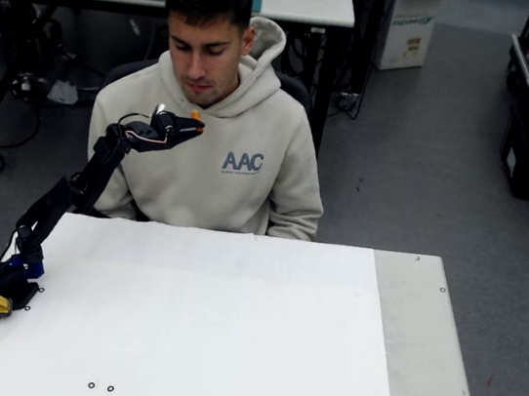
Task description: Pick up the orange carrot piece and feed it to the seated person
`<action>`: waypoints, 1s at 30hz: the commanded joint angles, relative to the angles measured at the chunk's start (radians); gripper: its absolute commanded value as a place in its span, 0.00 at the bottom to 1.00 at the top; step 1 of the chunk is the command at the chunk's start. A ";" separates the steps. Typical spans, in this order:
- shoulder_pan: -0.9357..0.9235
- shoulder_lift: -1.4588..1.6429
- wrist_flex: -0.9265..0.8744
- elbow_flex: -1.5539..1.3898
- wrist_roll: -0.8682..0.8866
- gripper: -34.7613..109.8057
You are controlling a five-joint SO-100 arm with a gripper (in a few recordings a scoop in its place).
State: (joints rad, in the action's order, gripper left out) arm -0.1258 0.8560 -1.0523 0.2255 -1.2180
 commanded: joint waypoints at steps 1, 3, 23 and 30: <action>0.014 0.104 0.109 0.101 -0.018 0.22; 0.018 0.098 0.167 0.100 -0.018 0.22; 0.021 0.097 0.227 0.083 -0.018 0.22; 0.023 0.095 0.227 0.083 -0.021 0.22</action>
State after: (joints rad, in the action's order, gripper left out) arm -0.0813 0.8560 -0.8483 0.2316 -1.2272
